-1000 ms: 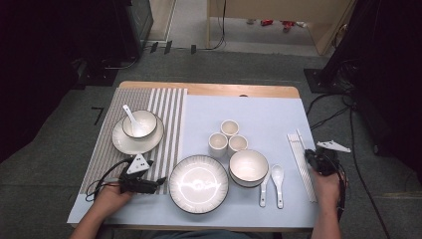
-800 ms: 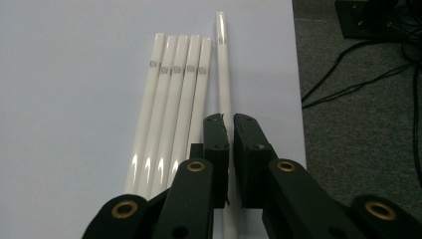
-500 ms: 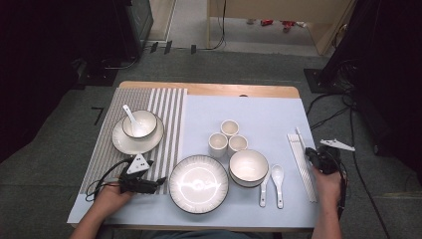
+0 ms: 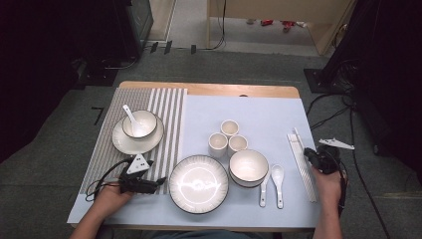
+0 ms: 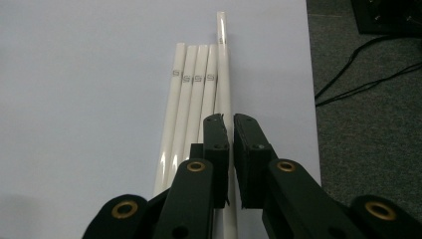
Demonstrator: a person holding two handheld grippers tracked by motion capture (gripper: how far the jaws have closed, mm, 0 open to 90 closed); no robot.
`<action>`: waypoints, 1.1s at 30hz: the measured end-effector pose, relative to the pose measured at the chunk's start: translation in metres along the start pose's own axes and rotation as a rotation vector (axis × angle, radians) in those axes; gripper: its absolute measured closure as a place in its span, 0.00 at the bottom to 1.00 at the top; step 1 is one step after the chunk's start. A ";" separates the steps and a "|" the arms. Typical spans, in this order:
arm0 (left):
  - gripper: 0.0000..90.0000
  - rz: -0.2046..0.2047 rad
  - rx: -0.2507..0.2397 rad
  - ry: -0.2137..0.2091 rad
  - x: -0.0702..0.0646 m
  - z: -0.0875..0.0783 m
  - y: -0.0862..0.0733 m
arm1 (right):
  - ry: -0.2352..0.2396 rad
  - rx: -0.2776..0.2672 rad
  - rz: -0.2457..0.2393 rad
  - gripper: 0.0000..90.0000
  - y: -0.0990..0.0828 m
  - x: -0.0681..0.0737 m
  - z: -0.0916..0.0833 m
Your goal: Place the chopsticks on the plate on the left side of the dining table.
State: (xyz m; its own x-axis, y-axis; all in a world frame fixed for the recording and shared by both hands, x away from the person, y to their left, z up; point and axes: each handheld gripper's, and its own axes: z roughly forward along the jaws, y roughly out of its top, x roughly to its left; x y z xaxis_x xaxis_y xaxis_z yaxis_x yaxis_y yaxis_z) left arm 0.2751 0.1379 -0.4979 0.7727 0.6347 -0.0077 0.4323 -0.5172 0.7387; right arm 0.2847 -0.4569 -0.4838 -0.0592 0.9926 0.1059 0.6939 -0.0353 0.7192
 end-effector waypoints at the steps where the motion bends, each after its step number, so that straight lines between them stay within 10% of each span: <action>1: 0.24 0.000 0.000 0.000 0.000 0.000 0.000 | 0.000 -0.001 -0.002 0.95 0.000 0.001 -0.001; 33: 0.16 -0.020 0.013 0.031 0.000 0.001 0.001 | 0.049 0.012 -0.034 0.95 0.009 0.017 -0.002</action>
State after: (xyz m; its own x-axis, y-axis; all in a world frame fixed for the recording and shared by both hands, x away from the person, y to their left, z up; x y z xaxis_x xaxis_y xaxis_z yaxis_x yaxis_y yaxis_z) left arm 0.2755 0.1370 -0.4980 0.7494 0.6621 -0.0016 0.4538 -0.5118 0.7295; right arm 0.2880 -0.4404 -0.4741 -0.1178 0.9864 0.1146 0.6996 0.0005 0.7146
